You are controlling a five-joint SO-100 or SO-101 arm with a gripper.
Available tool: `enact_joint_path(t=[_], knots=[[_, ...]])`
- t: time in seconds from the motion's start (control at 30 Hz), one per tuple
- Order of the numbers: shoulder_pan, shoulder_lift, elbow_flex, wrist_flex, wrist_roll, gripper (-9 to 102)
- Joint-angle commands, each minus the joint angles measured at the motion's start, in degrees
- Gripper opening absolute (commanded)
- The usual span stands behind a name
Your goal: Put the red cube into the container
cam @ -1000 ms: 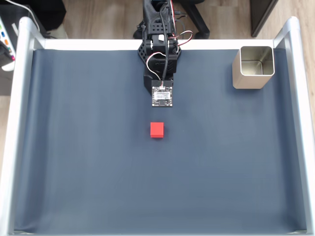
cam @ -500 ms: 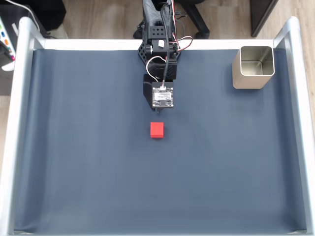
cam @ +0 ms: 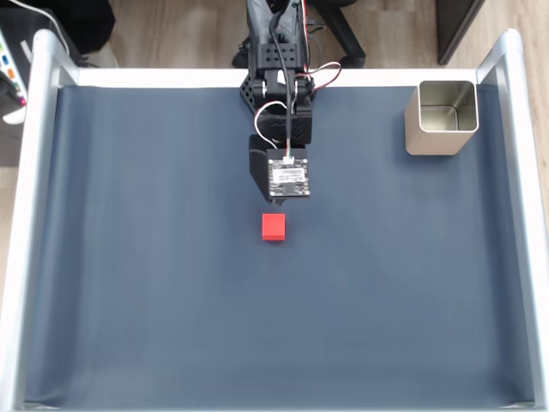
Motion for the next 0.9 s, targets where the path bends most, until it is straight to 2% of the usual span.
enact_joint_path(t=[0.0, 0.43, 0.6, 0.87], knots=[[0.2, -3.5, -5.4, 2.0, -1.6, 1], [6.2, -17.6, -13.2, 2.2, -8.5, 24], [8.3, -20.9, -13.2, 0.1, -9.4, 28], [10.1, -26.5, -12.0, -9.9, -8.8, 30]])
